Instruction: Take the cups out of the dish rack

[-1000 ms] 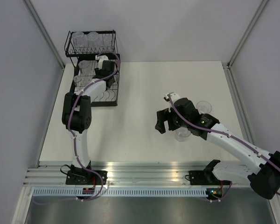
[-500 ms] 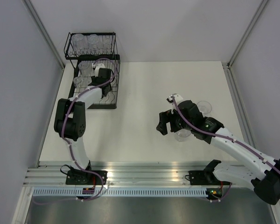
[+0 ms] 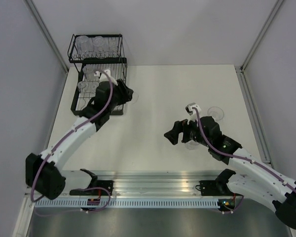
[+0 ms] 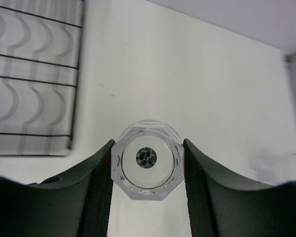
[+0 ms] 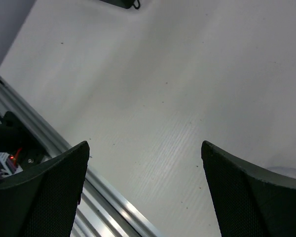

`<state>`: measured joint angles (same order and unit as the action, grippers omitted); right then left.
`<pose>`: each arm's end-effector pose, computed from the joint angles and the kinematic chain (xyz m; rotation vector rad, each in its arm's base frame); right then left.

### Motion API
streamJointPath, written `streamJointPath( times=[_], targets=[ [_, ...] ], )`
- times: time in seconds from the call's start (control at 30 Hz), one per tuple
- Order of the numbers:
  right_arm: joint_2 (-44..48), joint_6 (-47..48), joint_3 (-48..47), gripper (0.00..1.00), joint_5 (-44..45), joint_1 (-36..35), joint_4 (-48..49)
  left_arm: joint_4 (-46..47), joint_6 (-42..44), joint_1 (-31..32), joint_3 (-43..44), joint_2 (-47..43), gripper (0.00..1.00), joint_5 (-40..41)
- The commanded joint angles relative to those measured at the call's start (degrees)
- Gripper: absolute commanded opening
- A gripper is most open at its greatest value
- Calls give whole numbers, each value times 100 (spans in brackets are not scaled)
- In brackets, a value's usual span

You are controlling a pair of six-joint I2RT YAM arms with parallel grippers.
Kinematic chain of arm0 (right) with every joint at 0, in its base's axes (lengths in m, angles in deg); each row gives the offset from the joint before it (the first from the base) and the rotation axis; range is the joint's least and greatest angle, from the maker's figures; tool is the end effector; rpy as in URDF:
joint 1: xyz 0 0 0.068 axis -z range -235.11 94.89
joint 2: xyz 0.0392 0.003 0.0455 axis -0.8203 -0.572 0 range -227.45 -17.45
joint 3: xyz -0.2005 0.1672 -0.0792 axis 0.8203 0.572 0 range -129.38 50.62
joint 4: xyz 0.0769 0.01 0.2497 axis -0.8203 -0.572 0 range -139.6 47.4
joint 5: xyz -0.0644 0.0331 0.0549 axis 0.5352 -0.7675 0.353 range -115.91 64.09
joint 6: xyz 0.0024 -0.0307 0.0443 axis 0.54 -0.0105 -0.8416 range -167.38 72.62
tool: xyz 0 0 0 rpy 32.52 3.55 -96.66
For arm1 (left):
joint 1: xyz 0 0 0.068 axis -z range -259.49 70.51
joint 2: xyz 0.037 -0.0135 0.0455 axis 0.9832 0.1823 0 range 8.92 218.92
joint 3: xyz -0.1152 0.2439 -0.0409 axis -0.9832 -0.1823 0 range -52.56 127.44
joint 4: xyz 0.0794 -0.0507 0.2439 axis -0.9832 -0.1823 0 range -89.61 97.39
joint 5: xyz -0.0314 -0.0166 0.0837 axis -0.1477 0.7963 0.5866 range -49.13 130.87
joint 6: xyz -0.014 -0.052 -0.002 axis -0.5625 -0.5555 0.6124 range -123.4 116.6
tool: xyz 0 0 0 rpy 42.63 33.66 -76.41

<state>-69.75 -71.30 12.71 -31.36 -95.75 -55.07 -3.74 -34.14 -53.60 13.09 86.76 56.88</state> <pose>0.1560 0.1382 0.2702 -0.3719 2.1009 0.7856 0.2885 -0.1291 0.3356 -0.2657 1.9620 -0.3711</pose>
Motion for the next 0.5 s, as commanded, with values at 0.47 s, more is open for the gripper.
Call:
streamJointPath(
  times=[0.47],
  targets=[
    [-413, -2530, 1708, 98, -1977, 4, 5861, 5831, -4983, 583, -4885, -2415, 2, -3236]
  ],
)
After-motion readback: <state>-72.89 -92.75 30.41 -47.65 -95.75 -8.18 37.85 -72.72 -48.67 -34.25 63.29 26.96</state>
